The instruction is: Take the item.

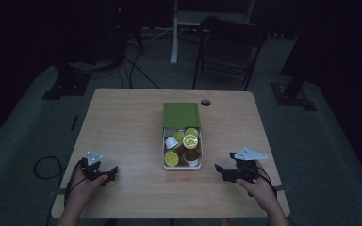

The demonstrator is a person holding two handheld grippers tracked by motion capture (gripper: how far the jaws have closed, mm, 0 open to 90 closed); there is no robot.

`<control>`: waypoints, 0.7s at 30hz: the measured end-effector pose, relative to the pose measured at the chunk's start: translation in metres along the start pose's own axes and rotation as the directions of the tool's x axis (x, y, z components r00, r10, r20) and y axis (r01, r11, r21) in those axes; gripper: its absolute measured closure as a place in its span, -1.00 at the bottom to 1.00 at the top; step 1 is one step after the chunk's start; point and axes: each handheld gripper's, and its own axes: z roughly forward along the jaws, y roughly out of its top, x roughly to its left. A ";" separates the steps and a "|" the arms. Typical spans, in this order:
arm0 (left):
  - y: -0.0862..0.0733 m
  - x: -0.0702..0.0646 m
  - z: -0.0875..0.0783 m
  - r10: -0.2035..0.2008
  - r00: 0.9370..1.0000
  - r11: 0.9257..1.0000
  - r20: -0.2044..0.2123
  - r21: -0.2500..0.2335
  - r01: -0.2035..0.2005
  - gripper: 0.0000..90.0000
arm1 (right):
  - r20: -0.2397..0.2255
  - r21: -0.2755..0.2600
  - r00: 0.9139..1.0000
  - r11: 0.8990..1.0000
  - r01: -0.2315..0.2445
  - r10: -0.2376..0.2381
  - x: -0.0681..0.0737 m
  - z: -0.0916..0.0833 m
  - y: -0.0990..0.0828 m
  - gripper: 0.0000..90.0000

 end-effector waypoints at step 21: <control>0.000 0.000 0.000 0.000 1.000 1.000 0.000 0.000 0.000 -0.79 | -0.092 0.088 0.989 0.988 0.124 -0.116 0.015 0.040 -0.018 -0.60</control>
